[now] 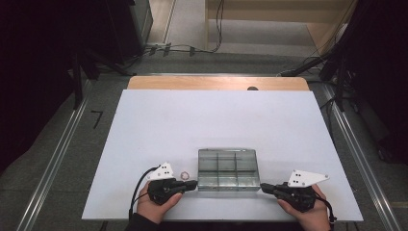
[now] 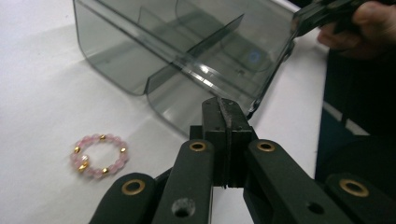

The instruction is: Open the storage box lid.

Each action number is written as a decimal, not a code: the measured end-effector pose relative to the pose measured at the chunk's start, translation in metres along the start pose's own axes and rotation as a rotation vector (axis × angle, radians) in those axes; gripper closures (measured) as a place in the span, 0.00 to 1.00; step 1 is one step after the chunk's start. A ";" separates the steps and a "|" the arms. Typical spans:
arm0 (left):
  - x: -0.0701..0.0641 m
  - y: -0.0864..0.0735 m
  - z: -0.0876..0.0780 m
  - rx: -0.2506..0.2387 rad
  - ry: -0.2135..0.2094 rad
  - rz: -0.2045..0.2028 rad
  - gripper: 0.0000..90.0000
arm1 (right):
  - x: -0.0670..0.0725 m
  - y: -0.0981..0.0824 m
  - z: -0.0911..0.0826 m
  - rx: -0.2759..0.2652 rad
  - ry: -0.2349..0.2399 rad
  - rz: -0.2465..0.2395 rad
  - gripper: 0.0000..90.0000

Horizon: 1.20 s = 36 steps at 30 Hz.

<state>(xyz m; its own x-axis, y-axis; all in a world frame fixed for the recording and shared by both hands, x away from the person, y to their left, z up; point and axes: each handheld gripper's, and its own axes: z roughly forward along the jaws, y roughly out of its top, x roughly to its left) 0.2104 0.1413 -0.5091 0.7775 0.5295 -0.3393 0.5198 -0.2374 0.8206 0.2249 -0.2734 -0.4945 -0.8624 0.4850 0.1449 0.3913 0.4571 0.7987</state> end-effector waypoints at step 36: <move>-0.012 0.008 -0.003 -0.115 -0.012 0.065 0.99 | 0.005 0.012 -0.006 -0.106 -0.010 -0.003 0.98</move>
<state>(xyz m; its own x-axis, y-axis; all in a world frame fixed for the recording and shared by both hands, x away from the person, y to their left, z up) 0.2047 0.1355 -0.4971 0.8126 0.5064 -0.2887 0.4250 -0.1757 0.8880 0.2234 -0.2703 -0.4808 -0.8602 0.4914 0.1366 0.3519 0.3779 0.8564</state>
